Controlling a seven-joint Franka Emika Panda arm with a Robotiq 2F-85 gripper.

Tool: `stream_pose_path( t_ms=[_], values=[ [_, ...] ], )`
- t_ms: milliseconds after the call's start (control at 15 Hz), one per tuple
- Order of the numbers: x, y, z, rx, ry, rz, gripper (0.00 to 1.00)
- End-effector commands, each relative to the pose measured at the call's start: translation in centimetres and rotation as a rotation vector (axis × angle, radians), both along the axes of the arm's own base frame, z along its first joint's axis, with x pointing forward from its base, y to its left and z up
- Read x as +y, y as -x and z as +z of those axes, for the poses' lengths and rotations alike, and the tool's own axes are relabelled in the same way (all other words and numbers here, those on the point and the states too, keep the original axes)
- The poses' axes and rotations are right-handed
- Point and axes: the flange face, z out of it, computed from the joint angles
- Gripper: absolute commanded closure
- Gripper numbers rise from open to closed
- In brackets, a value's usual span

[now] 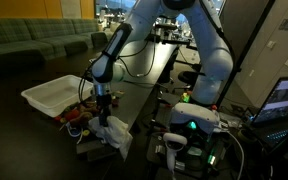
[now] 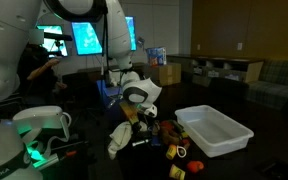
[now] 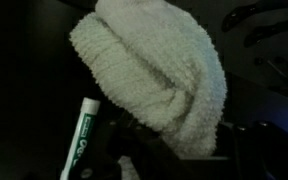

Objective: Pick up the towel on the right, push the objects in front of the white storage container to the left, place the towel inside the storage container

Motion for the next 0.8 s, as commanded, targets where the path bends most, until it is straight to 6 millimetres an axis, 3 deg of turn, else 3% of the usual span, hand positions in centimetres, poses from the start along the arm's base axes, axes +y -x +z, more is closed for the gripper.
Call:
stream_pose_path(
  t_ms=[0, 200, 467, 733],
  values=[
    [-5.6, -0.5, 4.5, -0.018, -0.065, 0.031, 0.97],
    [-12.1, -1.1, 7.6, -0.026, -0.104, 0.039, 0.97],
    [-22.3, -2.6, 11.1, -0.074, -0.026, -0.018, 0.97],
    [-29.5, -5.5, 11.7, -0.157, 0.121, -0.078, 0.97]
  ],
)
